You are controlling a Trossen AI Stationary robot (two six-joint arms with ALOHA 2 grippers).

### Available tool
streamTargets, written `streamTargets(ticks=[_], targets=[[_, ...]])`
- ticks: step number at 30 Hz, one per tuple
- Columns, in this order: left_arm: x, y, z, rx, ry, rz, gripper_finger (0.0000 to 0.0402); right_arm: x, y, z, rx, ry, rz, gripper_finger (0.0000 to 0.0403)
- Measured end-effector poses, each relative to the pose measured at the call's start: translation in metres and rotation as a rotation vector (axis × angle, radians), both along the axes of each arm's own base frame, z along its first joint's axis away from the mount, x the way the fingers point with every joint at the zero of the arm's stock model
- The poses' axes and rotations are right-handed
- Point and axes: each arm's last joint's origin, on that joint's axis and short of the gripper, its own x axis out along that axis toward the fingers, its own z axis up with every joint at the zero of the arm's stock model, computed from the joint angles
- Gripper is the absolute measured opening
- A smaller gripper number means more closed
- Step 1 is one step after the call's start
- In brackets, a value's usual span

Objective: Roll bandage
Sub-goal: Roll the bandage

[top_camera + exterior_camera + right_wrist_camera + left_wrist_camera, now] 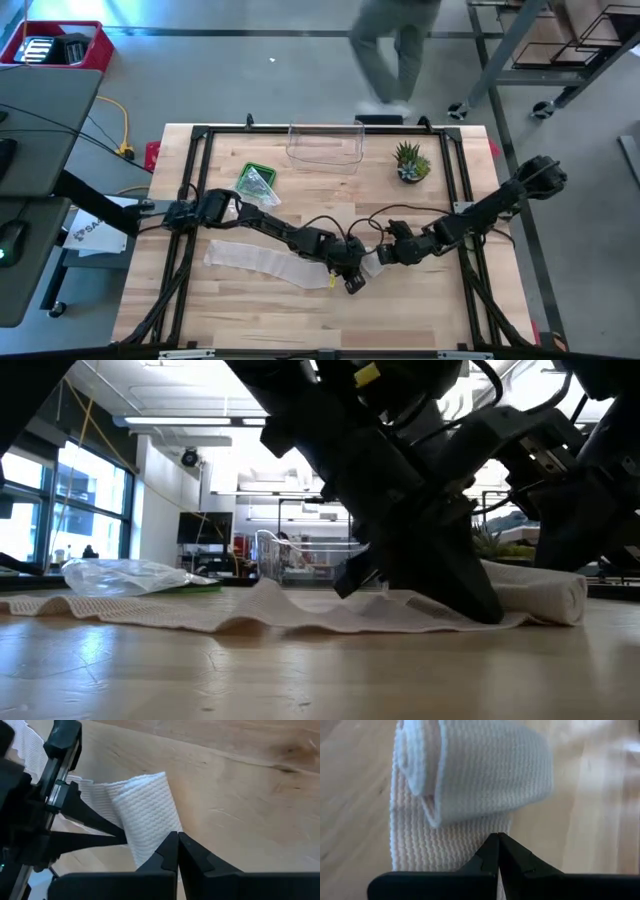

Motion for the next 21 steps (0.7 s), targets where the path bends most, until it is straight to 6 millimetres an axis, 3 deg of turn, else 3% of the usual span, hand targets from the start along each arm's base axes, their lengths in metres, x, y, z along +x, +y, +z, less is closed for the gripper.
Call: streamTargets(ticks=[10,17,21], targets=[[0.000,0.008,0.001,-0.012,0.017,0.015,0.0000,0.000,-0.002,-0.001,-0.009,0.016,-0.009,0.0000],[0.001,0.011,0.020,0.023,-0.044,0.028,0.0000,-0.001,-0.002,-0.001,-0.011,0.018,-0.007,0.0000],[0.001,0.011,0.015,0.016,-0.036,0.030,0.0000,0.000,-0.002,-0.001,-0.009,0.015,-0.010,0.0000]])
